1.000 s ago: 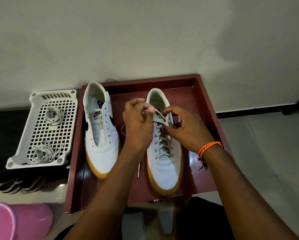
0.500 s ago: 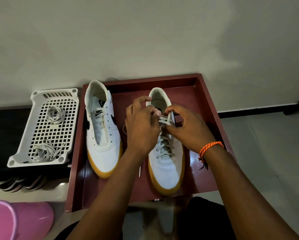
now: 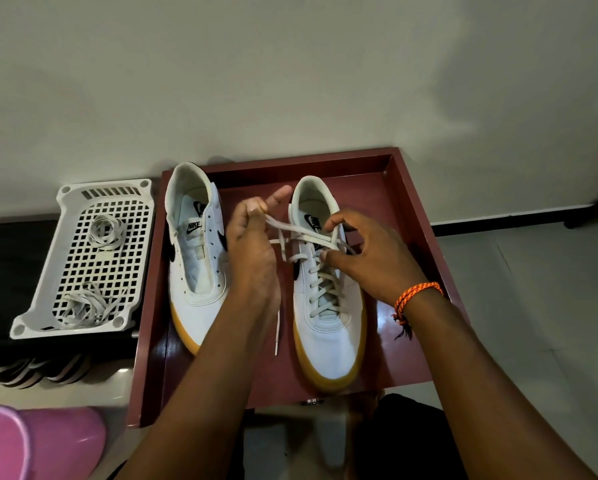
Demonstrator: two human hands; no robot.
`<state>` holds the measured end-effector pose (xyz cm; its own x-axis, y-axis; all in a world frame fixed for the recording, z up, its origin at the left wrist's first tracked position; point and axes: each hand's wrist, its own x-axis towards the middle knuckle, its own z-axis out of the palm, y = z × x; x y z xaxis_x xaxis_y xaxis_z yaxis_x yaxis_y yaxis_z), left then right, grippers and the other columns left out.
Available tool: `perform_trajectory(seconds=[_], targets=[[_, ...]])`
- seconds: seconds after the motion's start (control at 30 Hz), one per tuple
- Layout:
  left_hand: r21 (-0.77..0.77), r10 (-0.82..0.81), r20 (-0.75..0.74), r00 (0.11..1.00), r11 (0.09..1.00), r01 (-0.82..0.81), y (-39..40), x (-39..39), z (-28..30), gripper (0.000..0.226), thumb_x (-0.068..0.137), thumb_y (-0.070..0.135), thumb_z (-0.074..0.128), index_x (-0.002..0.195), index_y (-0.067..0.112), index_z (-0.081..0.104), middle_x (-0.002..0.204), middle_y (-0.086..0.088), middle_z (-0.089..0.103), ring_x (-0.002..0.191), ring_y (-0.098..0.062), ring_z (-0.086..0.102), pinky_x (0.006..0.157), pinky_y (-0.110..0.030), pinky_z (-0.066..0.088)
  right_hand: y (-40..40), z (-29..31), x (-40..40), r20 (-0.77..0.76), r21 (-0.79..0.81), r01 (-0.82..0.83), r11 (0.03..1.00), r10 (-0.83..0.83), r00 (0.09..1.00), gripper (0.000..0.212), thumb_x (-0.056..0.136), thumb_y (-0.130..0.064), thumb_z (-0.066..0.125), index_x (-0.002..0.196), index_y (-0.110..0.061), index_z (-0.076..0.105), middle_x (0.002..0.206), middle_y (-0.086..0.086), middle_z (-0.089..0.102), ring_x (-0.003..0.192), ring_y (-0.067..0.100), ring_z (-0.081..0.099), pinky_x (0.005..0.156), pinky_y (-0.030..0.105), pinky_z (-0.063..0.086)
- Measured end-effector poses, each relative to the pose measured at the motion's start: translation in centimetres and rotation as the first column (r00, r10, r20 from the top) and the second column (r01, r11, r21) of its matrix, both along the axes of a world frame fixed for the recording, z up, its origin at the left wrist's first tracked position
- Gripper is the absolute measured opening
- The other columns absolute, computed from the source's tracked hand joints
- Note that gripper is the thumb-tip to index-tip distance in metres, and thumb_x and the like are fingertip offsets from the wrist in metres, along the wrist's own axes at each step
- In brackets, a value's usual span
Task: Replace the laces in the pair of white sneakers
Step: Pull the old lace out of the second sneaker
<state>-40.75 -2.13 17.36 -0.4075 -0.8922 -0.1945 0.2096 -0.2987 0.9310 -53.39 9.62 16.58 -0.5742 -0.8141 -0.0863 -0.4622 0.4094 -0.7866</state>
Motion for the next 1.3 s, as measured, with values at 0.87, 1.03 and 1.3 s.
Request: perform_trajectory(seconds=[0.87,1.03,1.3], targets=[[-0.561,0.074,0.679,0.730,0.694,0.451,0.0,0.2,-2.7,0.023,0.098,0.045,0.058,0.111,0.039,0.077,0.151,0.009,0.050,0.141,-0.027,0.043,0.109,-0.056,0.045,-0.1,-0.5,-0.1,-0.061,0.011,-0.031,0.999,0.031,0.998,0.035,0.089,-0.032,0.078,0.119,-0.042,0.061,0.122,-0.005,0.063,0.106,0.013,0.061,0.085,0.034,0.056],[-0.550,0.087,0.692,0.717,0.708,0.444,0.5,0.0,-2.5,0.010,0.098,0.035,0.072,0.101,0.027,0.076,0.154,0.006,0.047,0.143,-0.025,0.035,0.111,-0.054,0.040,-0.2,-0.8,-0.1,-0.051,-0.005,-0.039,0.999,0.038,0.998,0.038,0.090,-0.034,0.078,0.123,-0.044,0.061,0.124,-0.007,0.063,0.109,0.012,0.063,0.089,0.039,0.060],[-0.490,-0.024,0.632,0.775,0.762,0.423,0.3,-0.3,-2.5,0.012,0.102,0.028,0.069,0.094,0.021,0.075,0.152,0.007,0.045,0.138,-0.020,0.036,0.106,-0.035,0.044,-0.3,-1.1,-0.2,-0.002,-0.040,-0.007,0.999,0.007,1.000,0.050,0.086,-0.030,0.080,0.130,-0.045,0.060,0.129,-0.013,0.063,0.112,0.013,0.067,0.092,0.043,0.061]])
